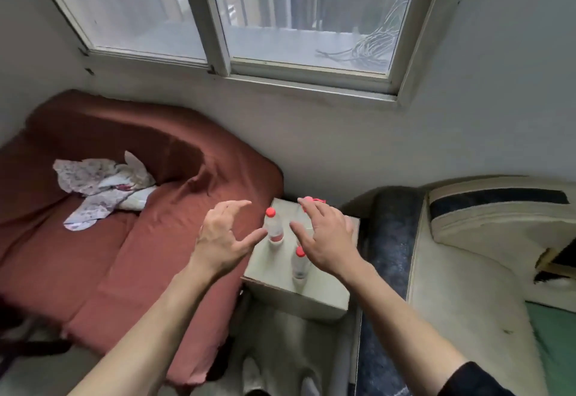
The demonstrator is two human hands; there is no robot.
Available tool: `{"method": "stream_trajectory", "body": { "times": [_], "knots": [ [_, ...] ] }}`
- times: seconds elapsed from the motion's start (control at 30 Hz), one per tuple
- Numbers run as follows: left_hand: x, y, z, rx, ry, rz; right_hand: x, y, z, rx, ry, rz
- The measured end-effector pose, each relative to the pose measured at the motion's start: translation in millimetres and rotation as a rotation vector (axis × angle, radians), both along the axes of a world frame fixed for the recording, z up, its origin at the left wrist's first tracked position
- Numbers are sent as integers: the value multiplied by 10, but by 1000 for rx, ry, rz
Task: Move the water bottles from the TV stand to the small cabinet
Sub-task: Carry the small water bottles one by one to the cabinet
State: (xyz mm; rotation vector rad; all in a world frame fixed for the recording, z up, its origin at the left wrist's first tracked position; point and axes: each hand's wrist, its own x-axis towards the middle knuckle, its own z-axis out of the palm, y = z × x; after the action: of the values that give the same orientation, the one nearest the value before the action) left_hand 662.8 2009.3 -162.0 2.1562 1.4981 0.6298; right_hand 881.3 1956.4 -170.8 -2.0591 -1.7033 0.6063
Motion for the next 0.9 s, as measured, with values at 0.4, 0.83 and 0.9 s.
{"method": "stream_trajectory", "body": {
  "times": [0.4,0.83,0.9],
  "knots": [
    [-1387,-1230,246,-26,33,448,-1390,-167,79,39,-78,442],
    [-3403,-3325,515,31,58,817,-3835,-1637,442,71,-184,863],
    [-3746,-3724,535,46,79,860,-4267,-1960,543,65,-196,918]
  ]
}}
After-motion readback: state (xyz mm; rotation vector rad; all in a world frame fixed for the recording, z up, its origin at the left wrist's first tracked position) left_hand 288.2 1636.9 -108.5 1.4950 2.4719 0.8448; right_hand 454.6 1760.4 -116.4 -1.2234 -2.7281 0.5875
